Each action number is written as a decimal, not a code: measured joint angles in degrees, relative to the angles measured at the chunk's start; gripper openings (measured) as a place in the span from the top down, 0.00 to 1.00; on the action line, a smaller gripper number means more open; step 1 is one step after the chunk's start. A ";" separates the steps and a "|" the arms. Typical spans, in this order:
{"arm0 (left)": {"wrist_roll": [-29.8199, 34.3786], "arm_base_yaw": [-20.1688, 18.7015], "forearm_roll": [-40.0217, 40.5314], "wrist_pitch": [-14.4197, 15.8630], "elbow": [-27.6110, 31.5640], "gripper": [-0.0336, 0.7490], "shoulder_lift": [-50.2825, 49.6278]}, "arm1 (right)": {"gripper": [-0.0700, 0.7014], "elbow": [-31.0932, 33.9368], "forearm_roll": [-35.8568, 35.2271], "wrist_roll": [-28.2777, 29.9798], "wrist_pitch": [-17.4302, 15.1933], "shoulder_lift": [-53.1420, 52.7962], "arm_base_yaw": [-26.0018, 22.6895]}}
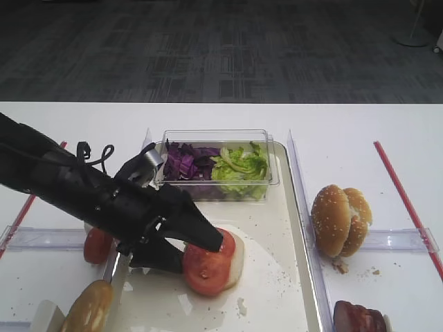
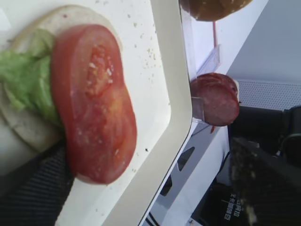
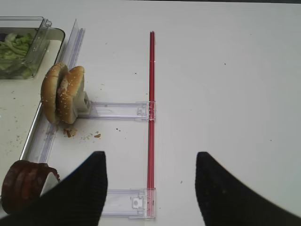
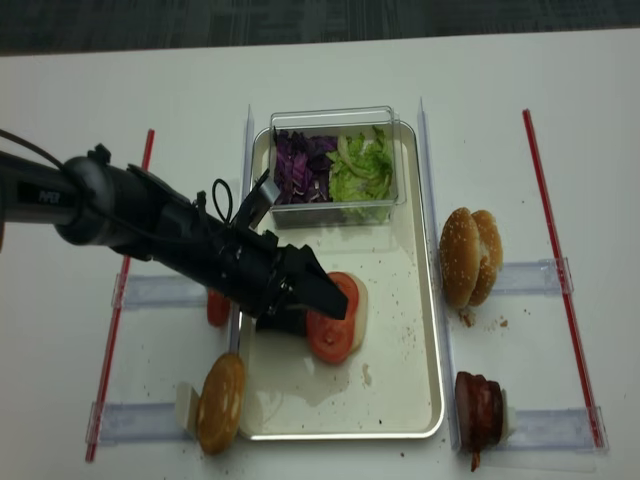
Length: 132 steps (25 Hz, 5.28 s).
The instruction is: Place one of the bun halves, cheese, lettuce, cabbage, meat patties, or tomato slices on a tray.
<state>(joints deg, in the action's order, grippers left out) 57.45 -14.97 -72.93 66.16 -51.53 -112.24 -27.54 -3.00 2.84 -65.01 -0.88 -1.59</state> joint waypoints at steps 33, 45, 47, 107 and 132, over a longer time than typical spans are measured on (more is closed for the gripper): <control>-38.16 0.92 41.49 2.79 -31.59 0.18 5.70 | 0.33 0.00 0.00 -0.10 0.00 0.00 0.00; -53.58 0.92 62.42 3.74 -36.83 0.18 6.75 | 0.33 0.00 0.00 -0.10 0.00 0.00 0.00; -54.31 0.92 64.19 3.74 -36.83 0.18 6.75 | 0.33 0.00 0.00 -0.10 0.00 0.00 0.00; -51.23 14.86 73.26 3.93 -36.13 0.31 8.48 | 0.33 0.00 0.00 -0.41 0.00 0.00 0.00; -50.31 14.98 70.28 4.23 -12.34 0.31 37.88 | 0.33 0.00 0.00 -0.41 0.00 0.00 0.00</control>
<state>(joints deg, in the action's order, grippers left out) 7.14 0.00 -2.65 70.39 -63.87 -74.37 -27.54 -3.00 2.42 -65.01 -0.88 -1.59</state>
